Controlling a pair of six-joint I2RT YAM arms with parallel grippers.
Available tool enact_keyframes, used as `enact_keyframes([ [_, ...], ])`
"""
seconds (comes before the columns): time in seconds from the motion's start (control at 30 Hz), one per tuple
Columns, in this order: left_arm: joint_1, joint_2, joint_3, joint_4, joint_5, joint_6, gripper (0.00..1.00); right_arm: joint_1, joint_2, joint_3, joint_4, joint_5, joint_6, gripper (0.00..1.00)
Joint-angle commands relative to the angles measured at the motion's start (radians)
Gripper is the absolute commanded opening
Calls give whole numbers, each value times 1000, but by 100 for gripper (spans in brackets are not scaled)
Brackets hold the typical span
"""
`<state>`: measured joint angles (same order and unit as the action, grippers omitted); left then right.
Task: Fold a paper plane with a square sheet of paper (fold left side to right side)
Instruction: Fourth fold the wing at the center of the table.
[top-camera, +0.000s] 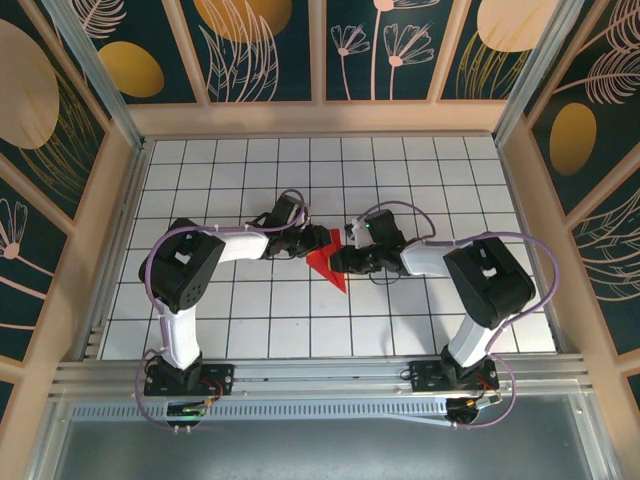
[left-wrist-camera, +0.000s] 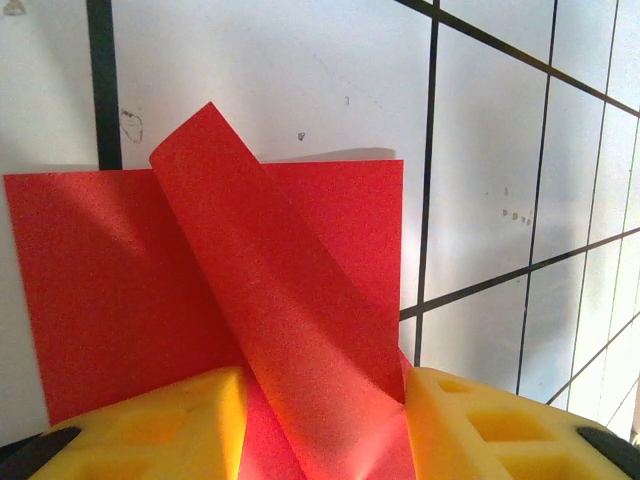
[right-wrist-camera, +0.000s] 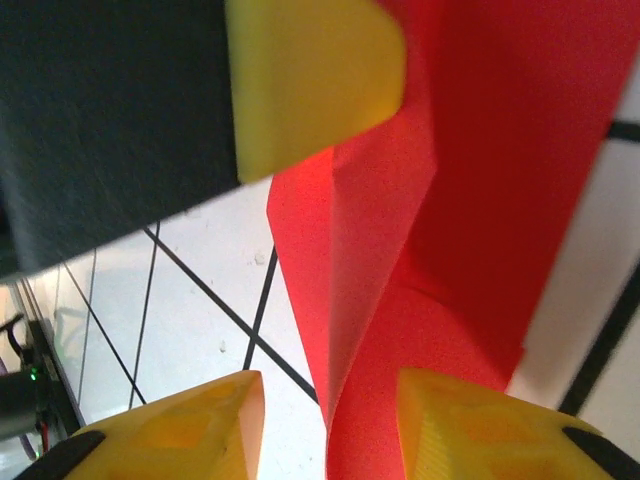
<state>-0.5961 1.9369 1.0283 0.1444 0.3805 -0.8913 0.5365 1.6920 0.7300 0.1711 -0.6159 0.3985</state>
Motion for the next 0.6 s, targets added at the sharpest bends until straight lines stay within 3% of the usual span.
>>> enact_keyframes([
  [0.0, -1, 33, 10, -57, -31, 18, 46, -50, -35, -9, -14, -24, -15, 42],
  [0.33, 0, 26, 7, -54, -32, 17, 46, -70, 30, 42, 23, -68, 12, 43],
  [0.57, -1, 28, 9, -52, -31, 17, 46, -67, 76, 57, 57, -111, 42, 36],
])
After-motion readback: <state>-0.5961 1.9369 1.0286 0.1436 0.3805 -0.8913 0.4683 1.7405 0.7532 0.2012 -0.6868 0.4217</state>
